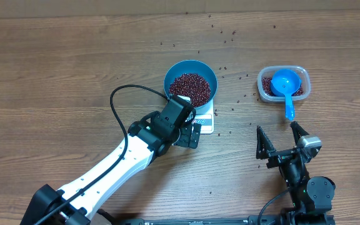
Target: Scoop item into bowl and weigh 150g on scale
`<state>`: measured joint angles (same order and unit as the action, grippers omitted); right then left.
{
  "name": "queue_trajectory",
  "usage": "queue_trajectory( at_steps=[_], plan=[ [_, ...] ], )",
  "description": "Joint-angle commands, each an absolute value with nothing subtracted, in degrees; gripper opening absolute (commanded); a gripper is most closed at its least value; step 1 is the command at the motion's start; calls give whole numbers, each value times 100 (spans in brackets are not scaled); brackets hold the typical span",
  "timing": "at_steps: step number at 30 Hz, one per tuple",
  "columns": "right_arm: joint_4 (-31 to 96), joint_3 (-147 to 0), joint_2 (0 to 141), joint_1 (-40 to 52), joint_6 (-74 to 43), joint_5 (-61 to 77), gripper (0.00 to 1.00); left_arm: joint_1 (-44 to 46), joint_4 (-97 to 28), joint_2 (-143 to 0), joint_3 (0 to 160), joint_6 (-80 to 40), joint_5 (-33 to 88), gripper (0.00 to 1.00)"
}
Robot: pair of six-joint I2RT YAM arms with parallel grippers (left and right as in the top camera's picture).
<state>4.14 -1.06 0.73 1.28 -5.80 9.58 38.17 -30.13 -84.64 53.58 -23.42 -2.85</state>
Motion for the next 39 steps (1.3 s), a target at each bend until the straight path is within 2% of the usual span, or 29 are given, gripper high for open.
queue_trajectory(
  at_steps=[1,19,25,30,35,39],
  plan=[
    [397,-47,30,176,-600,882,100,3824,-2995,-8464,5330,-2228,-338,100],
    [397,-47,27,176,-600,882,100,3822,-3267,-8123,5317,-2226,-491,99],
    [397,-47,27,176,-600,882,100,3623,-2674,-6842,5317,-2224,-1247,99],
    [397,-47,27,176,-600,882,100,3072,-2368,-5452,5317,-2231,-1007,100],
    [397,-47,27,176,-600,882,100,2425,-2554,-4228,5275,-2226,-823,99],
    [397,-47,27,176,-600,882,100,2091,-3177,-3553,5238,-2228,-812,99]
  ],
)
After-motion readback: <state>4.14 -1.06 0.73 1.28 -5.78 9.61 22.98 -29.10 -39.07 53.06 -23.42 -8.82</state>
